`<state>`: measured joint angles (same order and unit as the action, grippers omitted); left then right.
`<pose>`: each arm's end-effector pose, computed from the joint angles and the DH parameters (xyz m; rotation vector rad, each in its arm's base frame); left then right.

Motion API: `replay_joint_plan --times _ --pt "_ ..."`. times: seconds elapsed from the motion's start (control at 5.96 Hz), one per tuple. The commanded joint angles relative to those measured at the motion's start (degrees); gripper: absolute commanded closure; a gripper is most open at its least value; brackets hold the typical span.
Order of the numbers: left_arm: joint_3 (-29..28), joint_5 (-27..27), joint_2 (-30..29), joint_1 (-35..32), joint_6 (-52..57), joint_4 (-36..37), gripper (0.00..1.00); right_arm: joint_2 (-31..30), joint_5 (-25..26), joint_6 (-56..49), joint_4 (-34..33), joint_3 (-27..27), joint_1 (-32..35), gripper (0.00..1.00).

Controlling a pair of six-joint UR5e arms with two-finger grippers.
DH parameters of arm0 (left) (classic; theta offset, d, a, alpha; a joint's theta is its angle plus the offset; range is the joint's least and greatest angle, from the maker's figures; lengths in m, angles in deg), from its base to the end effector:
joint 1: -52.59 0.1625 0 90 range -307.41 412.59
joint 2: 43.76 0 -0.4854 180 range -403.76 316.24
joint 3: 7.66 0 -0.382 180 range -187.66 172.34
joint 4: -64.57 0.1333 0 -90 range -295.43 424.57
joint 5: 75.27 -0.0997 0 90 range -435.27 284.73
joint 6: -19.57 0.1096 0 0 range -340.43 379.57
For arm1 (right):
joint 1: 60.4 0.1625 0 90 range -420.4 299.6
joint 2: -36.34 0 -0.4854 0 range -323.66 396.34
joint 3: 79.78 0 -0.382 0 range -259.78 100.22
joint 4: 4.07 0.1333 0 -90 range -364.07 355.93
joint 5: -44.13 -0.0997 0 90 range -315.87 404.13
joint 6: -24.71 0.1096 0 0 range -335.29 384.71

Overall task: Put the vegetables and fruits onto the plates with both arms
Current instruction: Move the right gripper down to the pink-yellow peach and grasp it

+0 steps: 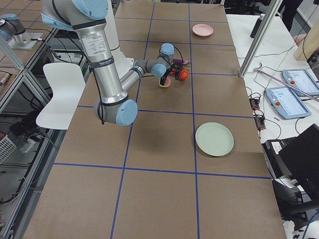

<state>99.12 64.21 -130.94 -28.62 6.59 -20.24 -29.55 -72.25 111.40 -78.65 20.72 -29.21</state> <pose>0.0203 -0.4585 0.6103 -0.0219 0.8733 -0.0023 -0.5139 -0.4100 0.3752 -0.1571 -0.9474 0.2478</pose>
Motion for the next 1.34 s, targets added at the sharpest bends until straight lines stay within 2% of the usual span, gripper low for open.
replay_joint_plan --times 0.0,0.5,0.67,0.84,1.01,1.17 --pt "0.00 0.00 0.00 0.00 -0.03 0.00 0.00 0.75 1.42 0.76 0.05 -0.57 -0.87 0.01" --pt "0.26 0.09 -0.17 0.26 -0.29 0.00 0.00 2.51 2.12 1.11 0.31 -3.03 -0.96 0.03" --pt "0.87 0.09 -0.79 2.35 -4.47 -0.17 0.00 2.43 2.13 1.11 0.31 -3.04 -0.96 0.12" --pt "1.23 0.00 -2.10 5.16 -9.21 -1.83 0.00 2.17 2.13 1.11 0.31 -2.86 -0.88 0.39" --pt "1.23 0.00 -2.28 6.75 -14.56 -5.07 0.00 2.17 1.52 0.85 0.22 -2.34 0.43 0.85" --pt "1.14 0.00 -3.24 10.08 -20.27 -9.10 0.00 2.34 -1.97 0.41 0.05 -2.16 4.27 1.00"
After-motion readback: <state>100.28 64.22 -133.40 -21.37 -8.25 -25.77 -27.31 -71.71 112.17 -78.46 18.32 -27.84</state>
